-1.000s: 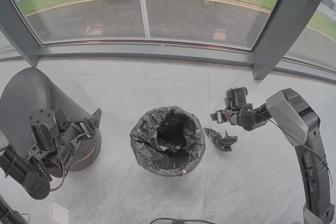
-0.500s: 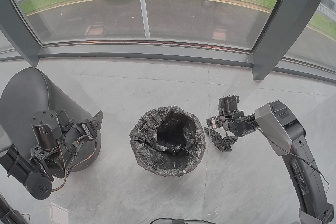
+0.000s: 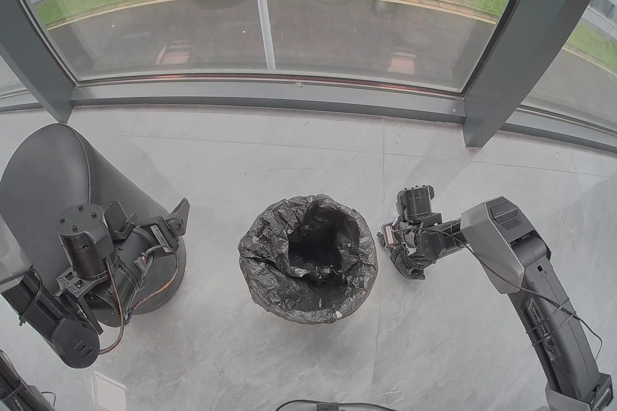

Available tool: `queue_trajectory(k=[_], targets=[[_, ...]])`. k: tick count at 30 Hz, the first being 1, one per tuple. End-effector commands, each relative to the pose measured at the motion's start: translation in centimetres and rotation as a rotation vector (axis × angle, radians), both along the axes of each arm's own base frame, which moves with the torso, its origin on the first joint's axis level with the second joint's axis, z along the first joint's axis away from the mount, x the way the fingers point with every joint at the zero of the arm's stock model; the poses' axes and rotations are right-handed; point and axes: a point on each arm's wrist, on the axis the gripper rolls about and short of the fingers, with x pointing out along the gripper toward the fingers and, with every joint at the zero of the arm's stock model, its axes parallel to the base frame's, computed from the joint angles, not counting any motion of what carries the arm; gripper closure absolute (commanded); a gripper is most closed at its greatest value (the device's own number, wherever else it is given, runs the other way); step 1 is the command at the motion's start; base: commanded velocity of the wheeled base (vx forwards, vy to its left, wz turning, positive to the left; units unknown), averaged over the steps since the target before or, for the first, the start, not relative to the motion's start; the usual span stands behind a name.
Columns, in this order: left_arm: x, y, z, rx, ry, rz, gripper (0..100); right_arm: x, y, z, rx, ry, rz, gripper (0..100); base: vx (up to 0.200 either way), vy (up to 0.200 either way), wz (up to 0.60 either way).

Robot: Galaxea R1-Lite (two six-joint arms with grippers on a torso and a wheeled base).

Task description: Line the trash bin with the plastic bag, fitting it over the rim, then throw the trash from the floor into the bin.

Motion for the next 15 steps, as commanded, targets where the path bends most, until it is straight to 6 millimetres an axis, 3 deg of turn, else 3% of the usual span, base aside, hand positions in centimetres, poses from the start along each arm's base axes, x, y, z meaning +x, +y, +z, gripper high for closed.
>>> queue_trajectory(k=[1, 6, 9, 13, 14, 15], targets=[[0.2, -0.1, -0.9, 0.007, 0.010, -0.001, 0, 0.0, 0.0, -0.5, -0.002, 0.006, 0.000, 100, 0.000, 0.000, 0.00], [0.2, -0.1, -0.9, 0.015, -0.006, -0.001, 0, 0.1, 0.1, -0.1, -0.001, -0.009, -0.013, 100, 0.000, 0.000, 0.00], [0.1, 0.0, -0.6, 0.012, -0.014, -0.001, 0, 0.2, 0.0, 1.5, -0.008, -0.047, -0.055, 100, 0.000, 0.000, 0.00], [-0.1, 0.0, -0.1, 0.005, -0.033, -0.001, 0, -0.4, -0.2, 7.6, 0.023, -0.108, -0.072, 100, 0.000, 0.000, 0.00], [-0.1, 0.0, -0.1, 0.005, -0.033, -0.001, 0, -0.4, -0.2, 7.6, 0.023, -0.108, -0.072, 100, 0.000, 0.000, 0.00], [-0.1, 0.1, 0.1, 0.003, -0.039, -0.001, 0, -1.3, 0.0, 10.8, 0.038, -0.134, -0.069, 100, 0.000, 0.000, 0.00]])
